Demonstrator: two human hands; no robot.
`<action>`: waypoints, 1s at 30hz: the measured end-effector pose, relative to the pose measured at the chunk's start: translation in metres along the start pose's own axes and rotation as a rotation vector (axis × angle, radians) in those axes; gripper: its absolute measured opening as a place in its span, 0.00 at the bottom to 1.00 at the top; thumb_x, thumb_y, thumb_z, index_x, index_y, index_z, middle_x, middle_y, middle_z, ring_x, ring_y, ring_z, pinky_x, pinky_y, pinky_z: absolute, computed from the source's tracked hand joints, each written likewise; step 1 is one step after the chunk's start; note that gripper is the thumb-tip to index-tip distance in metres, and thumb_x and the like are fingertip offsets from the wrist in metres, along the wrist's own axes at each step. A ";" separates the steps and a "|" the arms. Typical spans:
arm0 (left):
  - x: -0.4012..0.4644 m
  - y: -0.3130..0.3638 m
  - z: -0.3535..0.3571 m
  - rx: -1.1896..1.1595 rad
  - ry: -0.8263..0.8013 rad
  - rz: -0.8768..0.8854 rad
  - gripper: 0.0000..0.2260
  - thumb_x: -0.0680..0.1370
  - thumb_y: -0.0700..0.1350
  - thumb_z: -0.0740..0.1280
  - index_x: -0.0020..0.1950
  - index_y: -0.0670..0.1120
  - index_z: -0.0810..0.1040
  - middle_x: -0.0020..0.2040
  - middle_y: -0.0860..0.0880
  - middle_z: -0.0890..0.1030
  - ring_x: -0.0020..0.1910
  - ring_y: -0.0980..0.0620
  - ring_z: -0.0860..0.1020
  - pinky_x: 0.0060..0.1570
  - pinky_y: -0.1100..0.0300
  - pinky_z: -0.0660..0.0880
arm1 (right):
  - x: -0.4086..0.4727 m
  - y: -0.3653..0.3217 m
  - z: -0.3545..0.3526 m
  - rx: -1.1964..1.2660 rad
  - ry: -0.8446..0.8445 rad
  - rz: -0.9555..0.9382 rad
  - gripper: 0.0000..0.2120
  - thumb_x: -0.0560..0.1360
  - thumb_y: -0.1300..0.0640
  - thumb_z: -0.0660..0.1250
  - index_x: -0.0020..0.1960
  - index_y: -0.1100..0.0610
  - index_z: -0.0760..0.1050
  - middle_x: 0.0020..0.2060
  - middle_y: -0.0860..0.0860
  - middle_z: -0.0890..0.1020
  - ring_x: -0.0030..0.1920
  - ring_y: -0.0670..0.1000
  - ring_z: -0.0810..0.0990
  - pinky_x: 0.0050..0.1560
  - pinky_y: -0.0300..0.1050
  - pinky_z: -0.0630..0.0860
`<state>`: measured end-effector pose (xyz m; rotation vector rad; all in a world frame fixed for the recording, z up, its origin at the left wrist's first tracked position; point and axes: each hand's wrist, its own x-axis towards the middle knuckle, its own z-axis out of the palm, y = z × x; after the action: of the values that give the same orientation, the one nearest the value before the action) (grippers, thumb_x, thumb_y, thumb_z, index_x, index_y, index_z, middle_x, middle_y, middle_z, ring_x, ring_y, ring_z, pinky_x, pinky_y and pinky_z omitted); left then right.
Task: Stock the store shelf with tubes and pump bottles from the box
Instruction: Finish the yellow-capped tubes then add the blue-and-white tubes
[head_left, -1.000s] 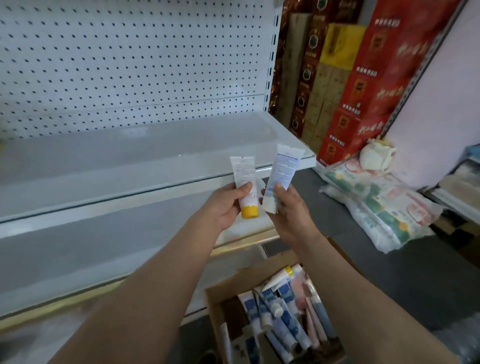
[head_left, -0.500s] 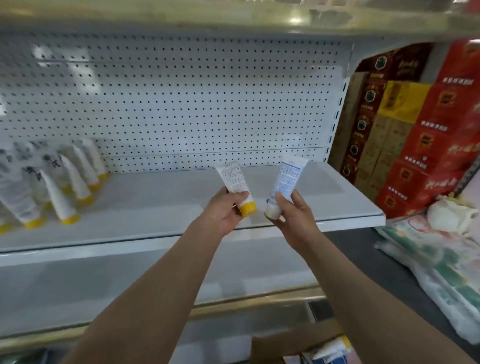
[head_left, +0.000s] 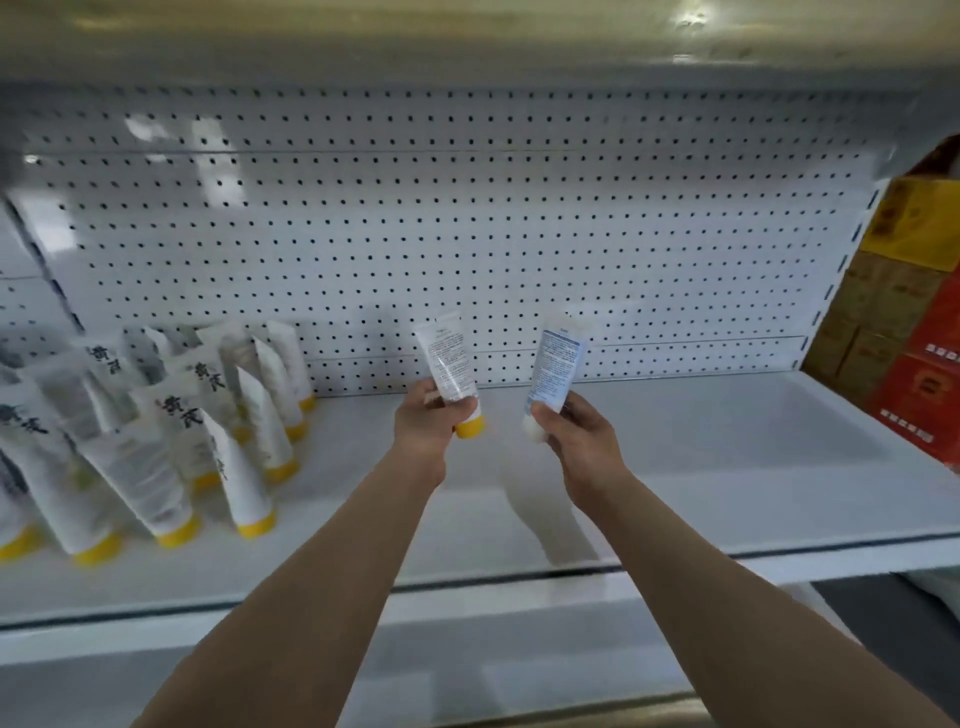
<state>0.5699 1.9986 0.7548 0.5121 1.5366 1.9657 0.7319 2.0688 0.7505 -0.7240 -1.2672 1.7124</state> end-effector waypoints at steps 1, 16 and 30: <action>0.011 0.002 -0.008 0.050 0.034 0.035 0.16 0.71 0.30 0.73 0.54 0.45 0.77 0.49 0.46 0.82 0.50 0.45 0.81 0.53 0.51 0.78 | 0.005 0.005 0.013 -0.023 0.003 -0.012 0.11 0.75 0.64 0.72 0.56 0.55 0.82 0.51 0.52 0.86 0.50 0.49 0.83 0.55 0.46 0.78; 0.083 -0.011 -0.078 0.315 0.347 0.179 0.17 0.70 0.38 0.76 0.57 0.47 0.81 0.50 0.50 0.84 0.46 0.52 0.81 0.43 0.63 0.74 | 0.053 0.063 0.090 -0.252 0.005 -0.043 0.12 0.73 0.62 0.75 0.54 0.51 0.83 0.37 0.42 0.84 0.33 0.39 0.78 0.40 0.34 0.74; 0.124 -0.014 -0.084 0.291 0.512 0.210 0.18 0.68 0.37 0.77 0.55 0.46 0.80 0.50 0.49 0.83 0.46 0.51 0.81 0.50 0.57 0.78 | 0.113 0.078 0.114 -0.440 -0.066 -0.067 0.13 0.69 0.55 0.77 0.51 0.42 0.82 0.42 0.40 0.86 0.46 0.45 0.84 0.58 0.47 0.80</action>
<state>0.4270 2.0196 0.7123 0.3039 2.1848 2.1533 0.5615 2.1095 0.7163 -0.8691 -1.7216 1.4257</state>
